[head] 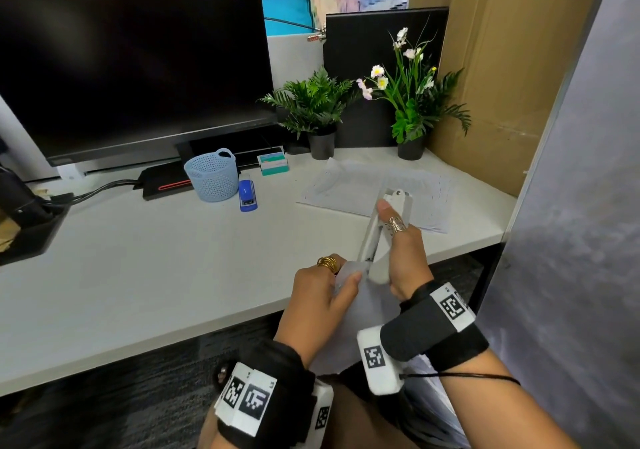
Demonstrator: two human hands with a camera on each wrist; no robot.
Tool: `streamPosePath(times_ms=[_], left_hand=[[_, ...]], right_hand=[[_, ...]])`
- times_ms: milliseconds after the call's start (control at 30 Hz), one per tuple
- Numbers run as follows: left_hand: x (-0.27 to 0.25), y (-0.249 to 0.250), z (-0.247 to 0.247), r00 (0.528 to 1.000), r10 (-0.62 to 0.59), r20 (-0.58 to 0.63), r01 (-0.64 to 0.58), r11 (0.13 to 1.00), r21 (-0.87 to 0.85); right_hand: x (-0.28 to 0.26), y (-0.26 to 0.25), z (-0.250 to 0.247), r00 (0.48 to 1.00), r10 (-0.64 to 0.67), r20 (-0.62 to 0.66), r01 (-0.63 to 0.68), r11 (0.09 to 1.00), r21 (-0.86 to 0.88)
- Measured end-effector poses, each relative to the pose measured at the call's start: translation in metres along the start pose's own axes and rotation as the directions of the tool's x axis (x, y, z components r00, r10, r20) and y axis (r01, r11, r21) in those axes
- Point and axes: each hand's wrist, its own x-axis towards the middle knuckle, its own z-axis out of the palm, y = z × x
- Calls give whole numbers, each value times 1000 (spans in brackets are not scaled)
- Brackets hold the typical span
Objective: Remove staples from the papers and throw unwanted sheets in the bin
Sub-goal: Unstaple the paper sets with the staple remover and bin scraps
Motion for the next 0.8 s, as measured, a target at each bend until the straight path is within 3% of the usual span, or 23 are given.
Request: streamPosePath(times_ms=[100,167,200,267,333,433,533,633,733,767,800], left_hand=[[3,-10,-6,998,-43,-39,44,999,28],[2,-17,-9,995,-74,-61,76,997,32],[2,-18,-11,994,-87,-65,89,995,36],[0,-21,-14,991,-117,-65,118,993,24],[0,-23,-17,987,-146,-66,146,989,-1],[0,-26,-20,983,-167,-78,167,986,-1],[1,-30,-20,976,-185,-117,187,982,7],[0,-32,-22,969,-193,-153,196,981,4],[0,-31,-26,967,-186,-176,175,982,-77],[0,-30,-29,968,-178,-177,159,981,-113],[0,-30,-31,970,-166,-179,140,979,-150]], right_hand=[[27,-3,2,989,128,68,-114,976,-185],[47,-6,-2,972,224,69,-183,909,-374],[54,-9,-3,964,252,83,-173,835,-522],[64,-10,-4,958,264,113,-68,593,-802],[68,-11,0,969,203,144,43,434,-900],[74,-8,3,981,120,154,95,394,-914],[76,-3,2,977,117,176,126,348,-929],[67,-5,2,967,51,251,225,299,-927],[39,-12,-2,894,-113,435,429,500,-752],[28,-10,-5,851,-95,516,481,535,-695],[19,-3,-9,809,-56,586,527,511,-679]])
